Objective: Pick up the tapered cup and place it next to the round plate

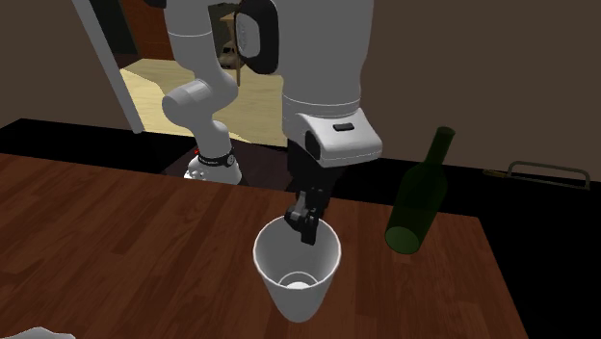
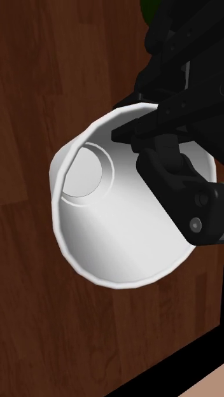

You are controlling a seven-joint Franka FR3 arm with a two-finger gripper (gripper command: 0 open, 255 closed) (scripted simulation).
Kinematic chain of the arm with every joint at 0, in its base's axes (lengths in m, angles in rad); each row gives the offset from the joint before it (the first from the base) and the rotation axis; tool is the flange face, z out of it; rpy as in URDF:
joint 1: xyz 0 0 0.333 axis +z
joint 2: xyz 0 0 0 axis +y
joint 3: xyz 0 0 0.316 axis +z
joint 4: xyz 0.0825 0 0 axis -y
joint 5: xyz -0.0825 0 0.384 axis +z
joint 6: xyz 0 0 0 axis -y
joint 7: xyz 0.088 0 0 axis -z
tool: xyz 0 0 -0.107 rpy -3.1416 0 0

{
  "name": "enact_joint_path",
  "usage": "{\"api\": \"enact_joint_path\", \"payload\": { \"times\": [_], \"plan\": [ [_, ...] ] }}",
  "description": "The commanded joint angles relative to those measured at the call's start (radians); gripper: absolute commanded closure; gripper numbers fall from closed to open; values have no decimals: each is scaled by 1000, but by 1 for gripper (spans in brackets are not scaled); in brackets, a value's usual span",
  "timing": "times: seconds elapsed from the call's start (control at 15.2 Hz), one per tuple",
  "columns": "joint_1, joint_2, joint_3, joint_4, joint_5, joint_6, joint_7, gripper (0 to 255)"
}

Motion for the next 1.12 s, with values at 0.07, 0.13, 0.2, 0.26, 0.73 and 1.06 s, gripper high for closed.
{"api": "enact_joint_path", "payload": {
  "times": [0.07, 0.13, 0.2, 0.26, 0.73, 1.06],
  "plan": [
    [0, -6, 0, 38, -1, -43, -3, 255],
    [0, -7, 0, 51, -1, -56, -4, 255],
    [0, -7, 0, 63, -1, -70, -6, 255],
    [0, -7, 0, 77, -1, -83, -7, 255],
    [-1, -2, -1, 177, 4, -178, -17, 255],
    [-4, 10, -3, 258, 11, -248, -27, 255]
  ]
}}
